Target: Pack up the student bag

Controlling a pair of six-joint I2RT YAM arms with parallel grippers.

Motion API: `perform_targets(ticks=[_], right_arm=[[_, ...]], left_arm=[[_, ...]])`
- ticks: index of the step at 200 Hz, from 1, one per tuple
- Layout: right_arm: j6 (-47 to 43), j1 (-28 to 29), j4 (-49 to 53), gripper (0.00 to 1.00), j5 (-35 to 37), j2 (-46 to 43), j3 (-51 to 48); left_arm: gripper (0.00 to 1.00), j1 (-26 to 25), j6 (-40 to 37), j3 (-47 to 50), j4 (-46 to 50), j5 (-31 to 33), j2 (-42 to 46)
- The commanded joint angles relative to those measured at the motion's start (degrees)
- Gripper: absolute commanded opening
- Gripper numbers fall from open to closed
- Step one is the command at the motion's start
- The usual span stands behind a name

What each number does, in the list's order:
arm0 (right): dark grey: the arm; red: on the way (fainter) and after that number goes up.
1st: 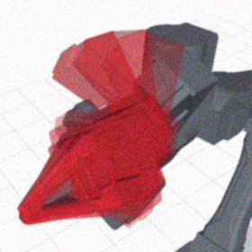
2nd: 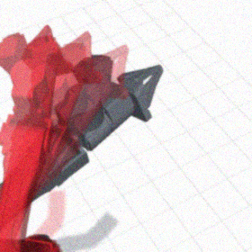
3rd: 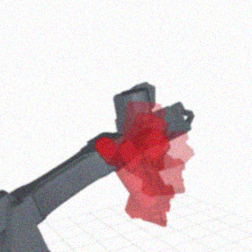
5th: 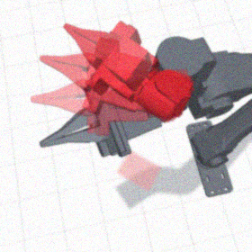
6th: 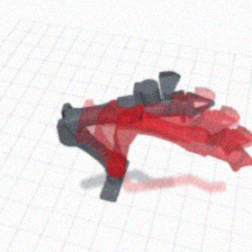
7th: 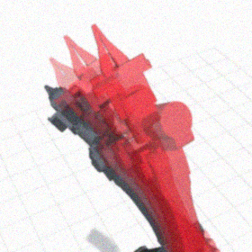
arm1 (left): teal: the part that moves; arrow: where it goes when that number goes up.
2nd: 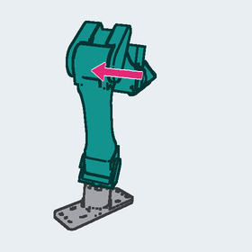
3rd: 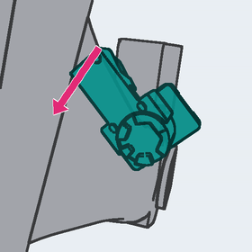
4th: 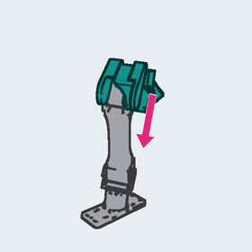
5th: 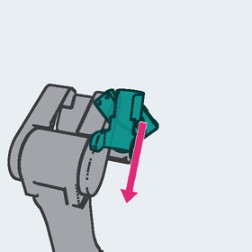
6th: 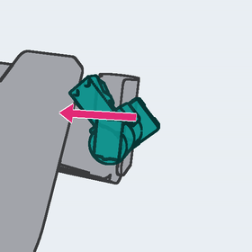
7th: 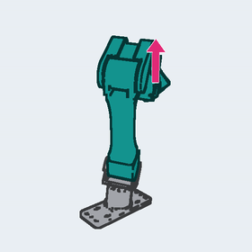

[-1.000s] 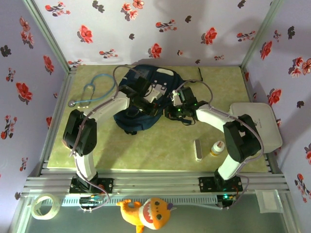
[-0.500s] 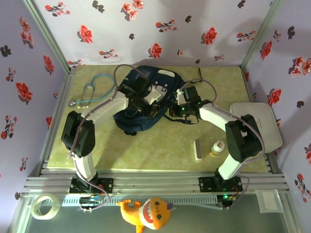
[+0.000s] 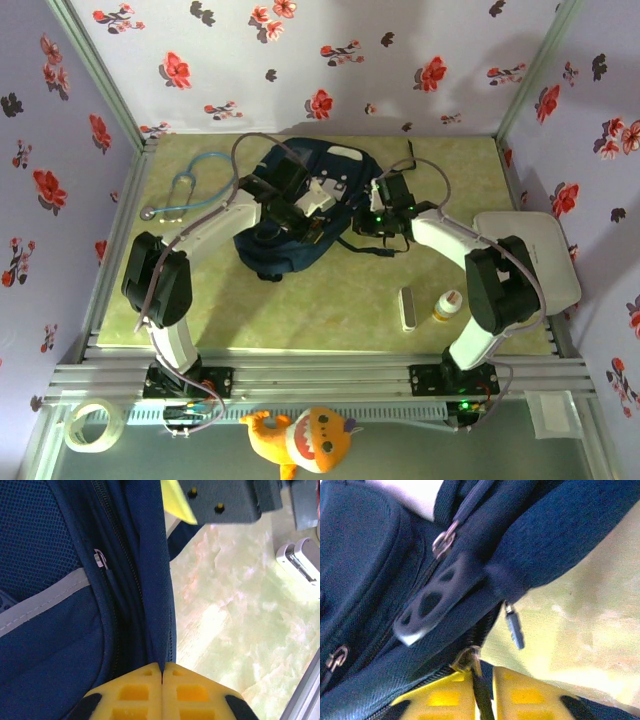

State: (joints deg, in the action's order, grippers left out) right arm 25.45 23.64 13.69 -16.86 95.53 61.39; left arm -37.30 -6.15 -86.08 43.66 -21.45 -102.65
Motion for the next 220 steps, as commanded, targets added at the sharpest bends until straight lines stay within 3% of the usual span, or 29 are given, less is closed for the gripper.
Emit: perform_targets(ticks=[1, 32, 65, 88, 121, 191, 220], right_arm=[[0.5, -3.2, -2.1, 0.28, 1.6, -4.0, -1.2], [1.0, -3.3, -2.2, 0.47, 1.5, -9.9, -5.6], [2.3, -3.4, 1.6, 0.62, 7.3, -14.3, -7.5], [4.0, -3.4, 2.2, 0.68, 10.1, -16.2, -8.5], [6.1, -3.4, 1.4, 0.74, 11.0, -17.6, -9.7], [8.2, -3.4, 0.5, 0.75, 11.0, -17.9, -10.7], [8.8, -3.4, 0.1, 0.75, 10.8, -18.0, -11.1]], left_arm=[[0.13, 0.4, 2.1, 0.3, 6.4, -0.6, 3.3], [0.38, 0.4, 4.7, -2.1, 5.8, 0.3, 3.9], [0.55, 0.2, 3.6, -2.3, 4.6, 9.5, 4.8], [0.59, -1.0, 1.1, -2.8, 5.0, 16.2, 3.5], [0.62, -3.9, -2.8, -5.1, 6.5, 20.2, -0.8], [0.62, -8.0, -4.1, -12.9, 11.8, 25.9, -12.8], [0.63, -8.9, -3.5, -15.6, 13.4, 33.5, -16.8]])
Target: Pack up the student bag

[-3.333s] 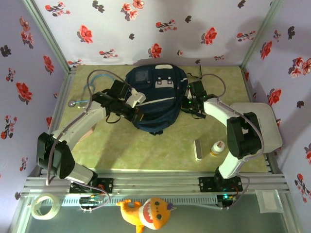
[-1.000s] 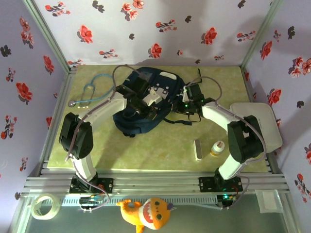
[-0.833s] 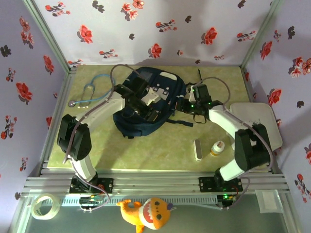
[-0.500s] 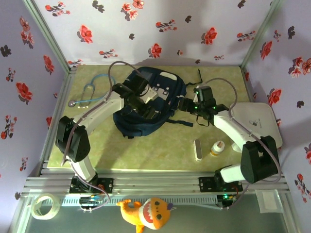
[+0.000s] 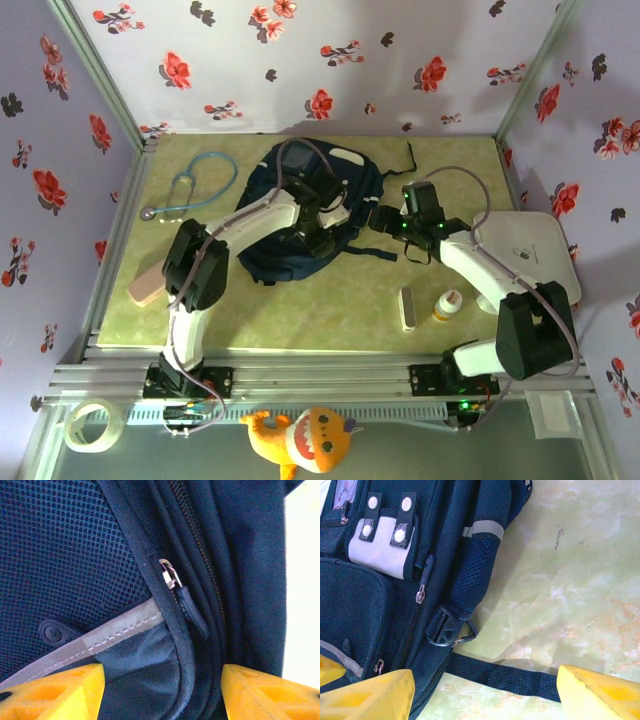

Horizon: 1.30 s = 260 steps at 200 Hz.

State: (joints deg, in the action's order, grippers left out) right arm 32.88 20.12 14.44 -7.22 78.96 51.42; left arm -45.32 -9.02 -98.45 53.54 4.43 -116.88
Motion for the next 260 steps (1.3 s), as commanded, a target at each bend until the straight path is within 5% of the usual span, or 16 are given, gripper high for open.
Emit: perform_targets(ticks=[1, 28, 85, 150, 260], right_arm=[[1.4, 0.1, -0.6, 0.75, 1.2, -1.4, -1.1], [1.5, 0.1, -1.0, 0.76, 1.2, -1.6, -1.4], [1.0, 0.1, -1.6, 0.76, 1.1, -1.5, -1.4], [-1.4, 0.1, -1.2, 0.75, -4.1, 1.5, 2.8], [-2.8, 0.3, -2.1, 0.65, -15.0, 15.9, 17.6]], left_arm=[[0.62, -0.9, -0.5, -3.3, 3.5, 7.9, -2.8], [0.53, -0.9, 0.1, -4.0, 2.4, 13.2, -3.4], [0.25, -0.8, 1.6, -5.2, 1.9, 13.4, -1.0], [0.02, 1.6, 3.7, -1.5, -0.7, 5.9, 8.0], [0.0, 3.4, 3.4, 6.4, -6.9, -2.9, 17.3]])
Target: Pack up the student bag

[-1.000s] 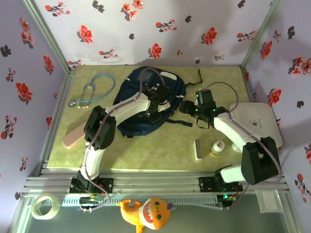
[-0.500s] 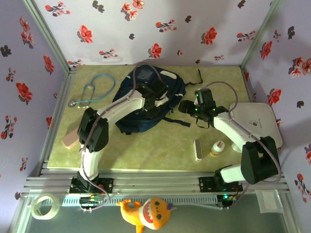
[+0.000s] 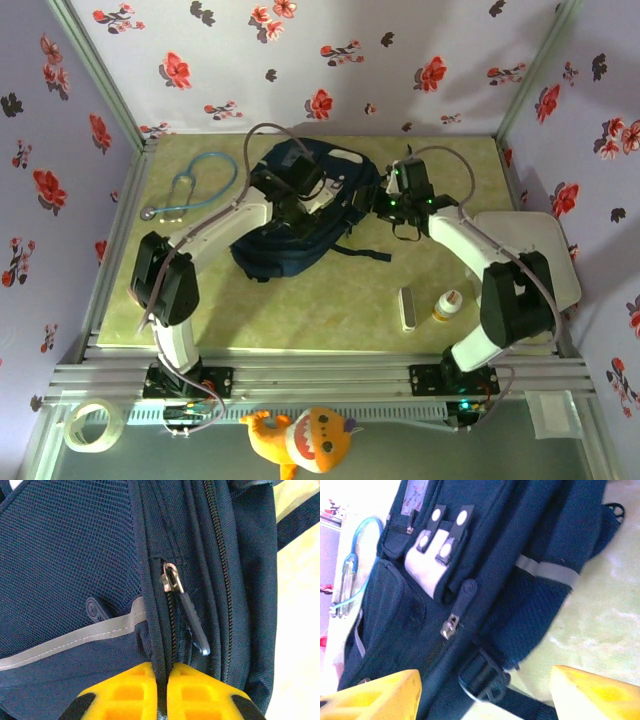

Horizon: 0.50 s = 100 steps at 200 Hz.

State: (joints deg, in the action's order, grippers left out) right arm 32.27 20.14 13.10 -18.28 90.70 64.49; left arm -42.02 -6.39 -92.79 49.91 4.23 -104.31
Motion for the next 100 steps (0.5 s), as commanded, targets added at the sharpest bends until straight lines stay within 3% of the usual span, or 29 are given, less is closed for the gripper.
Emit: perform_targets(ticks=[1, 52, 79, 100], right_arm=[[-2.2, 0.3, -0.8, 0.64, -4.1, 4.4, 4.7], [-3.9, 0.3, -1.5, 0.54, -6.9, 14.9, 14.8], [-6.0, 0.2, -1.3, 0.39, -9.0, 18.8, 19.1], [-7.8, 0.2, 0.0, 0.36, -10.4, 20.9, 21.0]], left_arm=[[0.0, 0.1, 0.8, 0.8, -3.3, -2.7, 4.8], [0.0, 0.4, 1.3, 2.3, -4.3, -3.1, 6.0], [0.0, 0.5, 1.0, 2.4, -4.4, -3.1, 6.6], [0.0, 0.7, 1.0, 2.7, -4.4, -3.2, 6.7]])
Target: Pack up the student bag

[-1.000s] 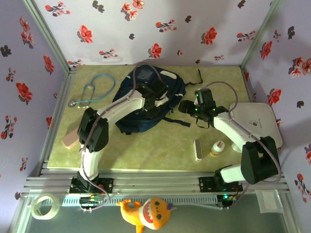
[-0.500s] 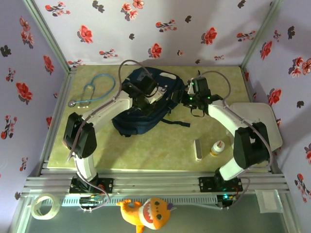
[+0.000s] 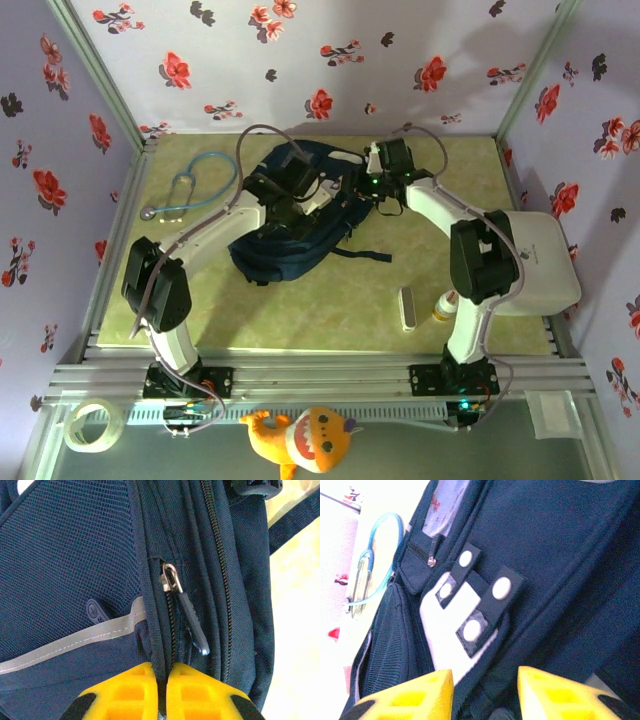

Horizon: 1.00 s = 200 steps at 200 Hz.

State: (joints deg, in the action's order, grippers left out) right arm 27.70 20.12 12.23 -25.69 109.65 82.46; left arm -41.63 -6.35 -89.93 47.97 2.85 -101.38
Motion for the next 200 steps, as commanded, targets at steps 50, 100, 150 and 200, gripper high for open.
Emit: perform_targets(ticks=[50, 100, 150, 200], right_arm=[[-6.2, 0.1, 3.6, 0.39, -5.9, 3.9, 3.1], [-7.7, 0.1, 3.0, 0.39, -13.4, 1.1, -0.5], [-7.6, 0.0, 1.7, 0.38, -16.0, -2.5, -4.6], [-6.1, 0.0, 0.1, 0.38, -16.9, -5.5, -8.4]], left_arm=[[0.0, 0.5, 1.5, 0.0, -3.2, -1.7, 3.5], [0.0, 1.2, 2.3, -0.2, -3.6, -1.7, 3.1], [0.0, 1.4, 2.5, -0.3, -4.3, -1.7, 3.0], [0.0, 1.5, 2.4, -0.3, -4.2, -1.6, 2.7]])
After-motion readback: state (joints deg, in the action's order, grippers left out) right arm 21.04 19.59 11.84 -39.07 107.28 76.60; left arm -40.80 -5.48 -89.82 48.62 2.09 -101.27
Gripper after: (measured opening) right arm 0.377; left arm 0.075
